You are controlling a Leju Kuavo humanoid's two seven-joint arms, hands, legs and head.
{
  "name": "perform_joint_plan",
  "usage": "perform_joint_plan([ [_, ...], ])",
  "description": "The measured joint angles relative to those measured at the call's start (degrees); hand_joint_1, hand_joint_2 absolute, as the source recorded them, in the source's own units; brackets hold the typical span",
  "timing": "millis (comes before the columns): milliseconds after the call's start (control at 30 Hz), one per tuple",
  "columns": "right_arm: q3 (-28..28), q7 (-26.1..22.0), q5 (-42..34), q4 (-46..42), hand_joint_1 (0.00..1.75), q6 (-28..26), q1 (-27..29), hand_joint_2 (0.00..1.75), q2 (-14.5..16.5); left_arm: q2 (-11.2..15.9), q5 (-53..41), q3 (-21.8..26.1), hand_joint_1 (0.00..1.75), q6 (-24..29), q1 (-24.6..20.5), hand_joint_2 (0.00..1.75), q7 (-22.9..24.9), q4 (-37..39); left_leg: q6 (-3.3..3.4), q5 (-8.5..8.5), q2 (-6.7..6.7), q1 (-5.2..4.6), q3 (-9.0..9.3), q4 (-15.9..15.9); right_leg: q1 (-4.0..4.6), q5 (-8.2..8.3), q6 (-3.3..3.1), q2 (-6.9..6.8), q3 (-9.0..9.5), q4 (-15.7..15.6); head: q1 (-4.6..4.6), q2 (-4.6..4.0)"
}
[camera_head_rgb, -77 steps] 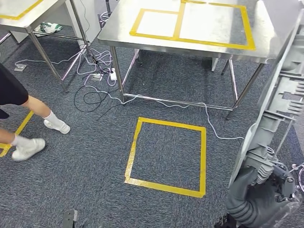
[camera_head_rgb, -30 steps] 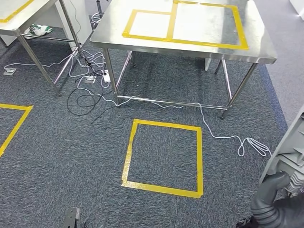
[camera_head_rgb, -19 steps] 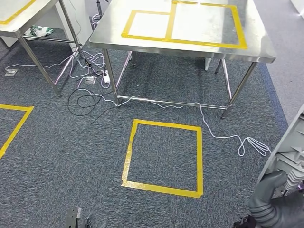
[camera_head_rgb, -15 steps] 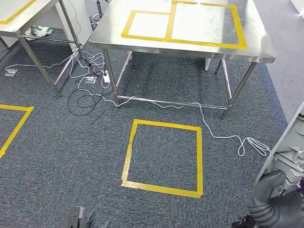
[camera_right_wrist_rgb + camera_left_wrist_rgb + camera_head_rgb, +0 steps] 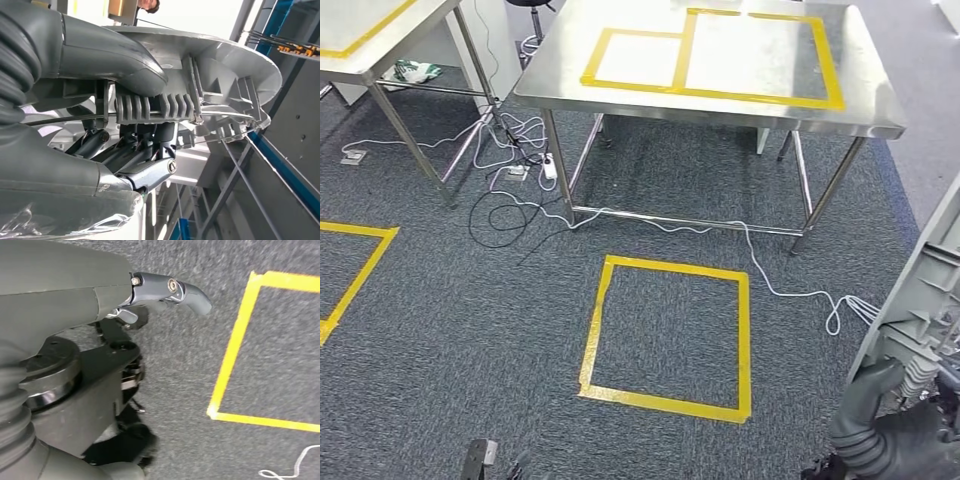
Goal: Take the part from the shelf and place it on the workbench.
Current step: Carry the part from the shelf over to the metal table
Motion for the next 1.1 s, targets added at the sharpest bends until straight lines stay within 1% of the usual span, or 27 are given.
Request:
perform_joint_plan([
  [33, 0.0, 0.0, 0.6, 0.0, 1.75, 0.0, 0.0, 1.75, 0.0, 0.1, -0.1, 0.0, 0.00, -0.2, 0.2, 1.75, 0.3, 0.0, -0.34, -0.29, -0.01, 0.11, 0.34, 0.0, -0.18, 1.02, 0.19, -0.09, 0.15, -0.8, 0.03, 0.00],
  [100, -0.1, 0.0, 1.8, 0.0, 1.75, 0.0, 0.0, 1.75, 0.0, 0.2, -0.1, 0.0, 0.00, -0.3, 0.5, 1.75, 0.9, 0.1, -1.23, -1.17, -0.02, 0.43, 1.29, 0.3, -0.82, 4.82, 0.81, -0.24, 3.15, -7.3, 0.07, -0.01],
  [133, -0.1, 0.0, 2.2, -0.1, 1.75, 0.0, -0.1, 1.75, 0.0, 0.4, -0.2, 0.0, 0.00, -0.3, 0.6, 1.75, 1.1, 0.1, -1.79, -1.74, -0.02, 0.49, 1.70, 0.5, -1.00, 5.54, 0.85, -0.26, 4.72, -10.7, 0.29, -0.01],
  [167, -0.2, 0.0, 2.5, -0.2, 1.75, 0.0, -0.1, 1.75, 0.1, 0.5, -0.2, 0.0, 0.00, -0.3, 0.6, 1.75, 1.3, 0.1, -2.33, -2.29, -0.01, 0.47, 1.92, 0.7, -1.06, 5.64, 0.45, -0.21, 5.87, -12.9, 0.39, -0.01],
  [200, -0.3, 0.0, 2.8, -0.3, 1.75, 0.0, -0.1, 1.75, 0.1, 0.7, -0.3, 0.0, 0.00, -0.2, 0.6, 1.75, 1.4, 0.1, -2.74, -2.75, 0.01, 0.44, 2.10, 0.8, -0.97, 5.07, -0.22, -0.12, 6.35, -13.8, 0.37, -0.01],
  [233, -0.4, 0.0, 3.1, -0.5, 1.75, 0.0, -0.1, 1.75, 0.2, 0.8, -0.3, 0.0, 0.00, -0.2, 0.6, 1.75, 1.4, 0.1, -3.08, -3.00, 0.01, 0.46, 2.32, 0.9, -0.73, 4.32, -1.24, -0.04, 6.52, -14.0, 0.34, -0.01],
  [267, -0.5, 0.0, 3.3, -0.7, 1.75, 0.0, -0.1, 1.75, 0.3, 0.7, -0.3, 0.0, 0.00, -0.1, 0.5, 1.75, 1.5, 0.1, -3.36, -2.98, 0.02, 0.61, 2.41, 1.0, -0.59, 4.26, -2.03, 0.11, 6.83, -13.8, 0.08, 0.00],
  [300, -0.5, 0.1, 3.5, -0.9, 1.75, 0.0, -0.1, 1.75, 0.4, 0.7, -0.3, 0.0, 0.00, 0.1, 0.4, 1.75, 1.5, 0.1, -3.60, -2.45, 0.05, 0.78, 2.05, 2.1, -0.47, 4.09, -2.53, 0.20, 7.26, -13.8, -0.11, 0.00],
  [333, -0.6, 0.1, 3.6, -1.1, 1.75, 0.0, -0.1, 1.75, 0.4, 0.6, -0.3, 0.0, 0.00, 0.3, 0.3, 1.75, 1.6, 0.1, -3.82, -1.72, 0.08, 0.88, 0.81, 4.3, -0.36, 3.76, -2.98, 0.25, 7.93, -13.9, -0.18, 0.00],
  [400, -0.6, 0.1, 3.5, -1.3, 1.75, 0.0, -0.1, 1.75, 0.5, 0.5, -0.2, 0.0, 0.00, 0.8, 0.1, 1.75, 1.8, 0.2, -3.91, -1.41, 0.14, 0.86, -4.23, 11.7, -0.18, 3.07, -3.64, 0.25, 9.66, -14.6, -0.39, 0.01],
  [467, -0.6, 0.0, 3.5, -1.4, 1.75, 0.0, -0.1, 1.75, 0.5, 0.4, -0.1, 0.0, 0.00, 1.1, 0.2, 1.75, 1.9, 0.2, -3.67, -4.56, 0.15, 0.67, -9.77, 17.7, 0.00, 2.07, -4.01, 0.44, 11.77, -15.6, -0.46, 0.01],
  [500, -0.6, 0.0, 3.5, -1.4, 1.75, 0.0, -0.1, 1.75, 0.5, 0.4, -0.1, 0.0, 0.00, 1.2, 0.2, 1.75, 2.0, 0.2, -3.46, -6.44, 0.15, 0.50, -11.71, 18.7, 0.05, 1.40, -4.05, 0.63, 13.09, -16.1, -0.46, 0.01],
  [533, -0.6, 0.0, 3.5, -1.4, 1.75, 0.0, -0.1, 1.75, 0.5, 0.4, 0.0, 0.0, 0.00, 1.2, 0.3, 1.75, 2.0, 0.3, -3.22, -7.54, 0.15, 0.30, -12.78, 18.1, 0.04, 0.64, -4.00, 0.84, 14.52, -16.5, -0.45, 0.01],
  [567, -0.6, 0.0, 3.4, -1.4, 1.75, 0.0, -0.1, 1.75, 0.5, 0.4, 0.0, 0.0, 0.00, 1.3, 0.3, 1.75, 2.0, 0.3, -2.93, -7.09, 0.15, 0.05, -13.11, 16.0, -0.01, -0.22, -3.90, 1.00, 16.03, -16.9, -0.45, 0.00],
  [600, -0.6, 0.0, 3.4, -1.4, 1.75, 0.0, -0.1, 1.75, 0.5, 0.5, 0.1, 0.0, 0.00, 1.3, 0.4, 1.75, 2.0, 0.3, -2.57, -4.55, 0.15, -0.22, -12.89, 12.9, -0.08, -1.12, -3.76, 1.10, 17.36, -17.3, -0.45, -0.01],
  [667, -0.6, 0.0, 3.4, -1.4, 1.75, 0.0, -0.1, 1.75, 0.5, 0.6, 0.2, 0.0, 0.00, 1.5, 0.6, 1.75, 2.0, 0.3, -1.82, 3.46, 0.11, -0.78, -12.07, 5.6, -0.01, -2.89, -3.34, 1.41, 19.52, -17.8, -0.66, -0.01],
  [700, -0.6, 0.0, 3.4, -1.4, 1.75, 0.0, -0.1, 1.75, 0.5, 0.6, 0.2, 0.0, 0.00, 1.7, 0.7, 1.75, 2.1, 0.3, -1.62, 6.86, 0.04, -0.93, -11.75, 3.2, 0.13, -3.75, -3.06, 1.60, 20.33, -18.1, -0.77, 0.00],
  [733, -0.6, 0.0, 3.4, -1.4, 1.75, 0.0, -0.1, 1.75, 0.5, 0.6, 0.2, 0.0, 0.00, 2.1, 0.7, 1.75, 2.3, 0.3, -1.58, 8.77, -0.03, -1.01, -11.59, 1.9, 0.30, -4.58, -2.78, 1.80, 21.24, -18.5, -0.89, 0.00],
  [800, -0.6, 0.0, 3.4, -1.5, 1.75, 0.0, -0.1, 1.75, 0.5, 0.5, 0.3, 0.1, 0.00, 3.2, 0.4, 1.75, 2.7, 0.3, -1.48, 9.42, -0.18, -0.84, -11.11, 2.0, 0.41, -5.88, -2.29, 1.79, 23.00, -19.8, -0.91, 0.01],
  [833, -0.6, 0.0, 3.4, -1.6, 1.75, 0.0, -0.1, 1.75, 0.5, 0.4, 0.4, 0.1, 0.00, 4.0, 0.2, 1.75, 2.9, 0.3, -1.24, 9.13, -0.23, -0.77, -10.83, 2.1, 0.42, -6.60, -2.13, 1.43, 23.32, -19.5, -0.84, 0.01],
  [867, -0.6, 0.0, 3.5, -1.6, 1.75, 0.0, -0.1, 1.75, 0.5, 0.3, 0.6, 0.1, 0.00, 4.7, 0.0, 1.75, 3.1, 0.3, -0.89, 8.64, -0.28, -0.72, -10.48, 2.1, 0.52, -7.67, -2.01, 0.95, 22.61, -17.7, -0.70, 0.02],
  [900, -0.6, 0.0, 3.5, -1.6, 1.75, 0.0, -0.1, 1.75, 0.5, 0.2, 0.8, 0.1, 0.00, 5.5, -0.2, 1.75, 3.2, 0.3, -0.56, 8.09, -0.31, -0.72, -10.09, 2.0, 0.71, -9.17, -1.99, 0.42, 20.61, -14.2, -0.55, 0.02],
  [967, -0.6, 0.0, 3.6, -1.6, 1.75, 0.0, -0.1, 1.75, 0.5, 0.1, 1.4, 0.3, 0.00, 6.8, -0.4, 1.75, 3.4, 0.3, -0.03, 6.95, -0.30, -0.91, -9.24, 2.0, 1.28, -11.89, -2.20, -0.13, 14.10, -4.9, -0.31, 0.01],
  [1000, -0.7, 0.0, 3.6, -1.6, 1.75, 0.0, -0.1, 1.75, 0.5, 0.0, 1.5, 0.4, 0.00, 7.2, -0.4, 1.75, 3.5, 0.3, 0.16, 6.39, -0.30, -1.06, -8.69, 2.0, 1.53, -11.81, -2.37, -0.19, 11.09, -1.7, -0.28, 0.01],
  [1033, -0.7, 0.0, 3.6, -1.6, 1.75, 0.0, -0.1, 1.75, 0.5, 0.0, 1.6, 0.5, 0.00, 7.4, -0.4, 1.75, 3.6, 0.3, 0.32, 5.82, -0.35, -1.21, -7.98, 2.0, 1.73, -10.23, -2.59, -0.20, 9.09, -0.9, -0.26, 0.01],
  [1067, -0.7, 0.0, 3.6, -1.6, 1.75, 0.0, -0.1, 1.75, 0.5, 0.0, 1.7, 0.5, 0.00, 7.5, -0.4, 1.75, 3.6, 0.3, 0.45, 5.25, -0.43, -1.37, -7.10, 2.0, 1.91, -7.37, -2.85, -0.20, 8.18, -2.4, -0.25, 0.01],
  [1100, -0.8, 0.0, 3.6, -1.6, 1.75, 0.0, -0.1, 1.75, 0.5, -0.1, 1.7, 0.6, 0.00, 7.5, -0.3, 1.75, 3.7, 0.3, 0.51, 4.68, -0.52, -1.50, -6.16, 2.0, 2.08, -3.81, -3.18, -0.21, 8.20, -5.7, -0.24, 0.01],
])
